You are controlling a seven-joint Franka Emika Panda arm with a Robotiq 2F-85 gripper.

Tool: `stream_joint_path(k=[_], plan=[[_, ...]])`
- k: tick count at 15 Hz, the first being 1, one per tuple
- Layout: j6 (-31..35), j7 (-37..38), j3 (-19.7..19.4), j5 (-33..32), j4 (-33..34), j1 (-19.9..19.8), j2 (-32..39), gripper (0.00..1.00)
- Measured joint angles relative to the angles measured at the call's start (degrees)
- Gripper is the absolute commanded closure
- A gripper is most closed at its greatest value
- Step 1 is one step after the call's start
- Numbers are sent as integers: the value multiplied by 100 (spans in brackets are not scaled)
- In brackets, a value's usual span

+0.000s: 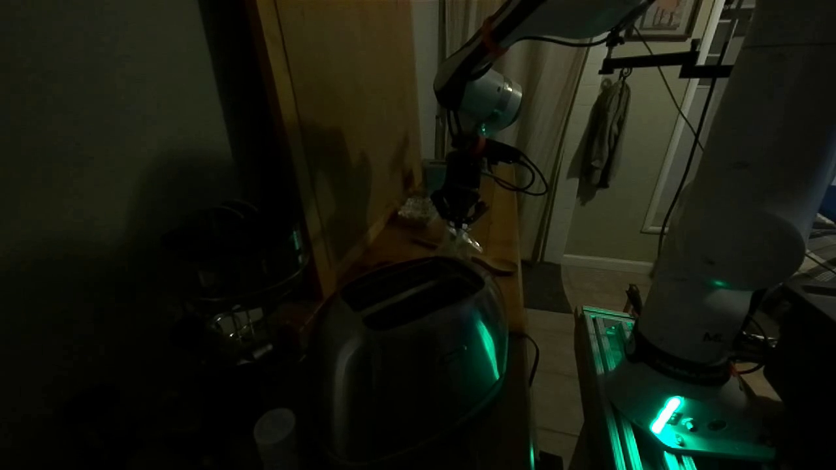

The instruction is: Pour the contents in the packet into the silver bowl

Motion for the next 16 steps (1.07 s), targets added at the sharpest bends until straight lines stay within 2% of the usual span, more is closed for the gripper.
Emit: stream_joint_path(k=[5,9,16], plan=[[69,8,8,0,0,2,47,99],[-154,-127,-32,44,67,-21,87,99],[-5,-117,-18,49,129,-38,218,99]])
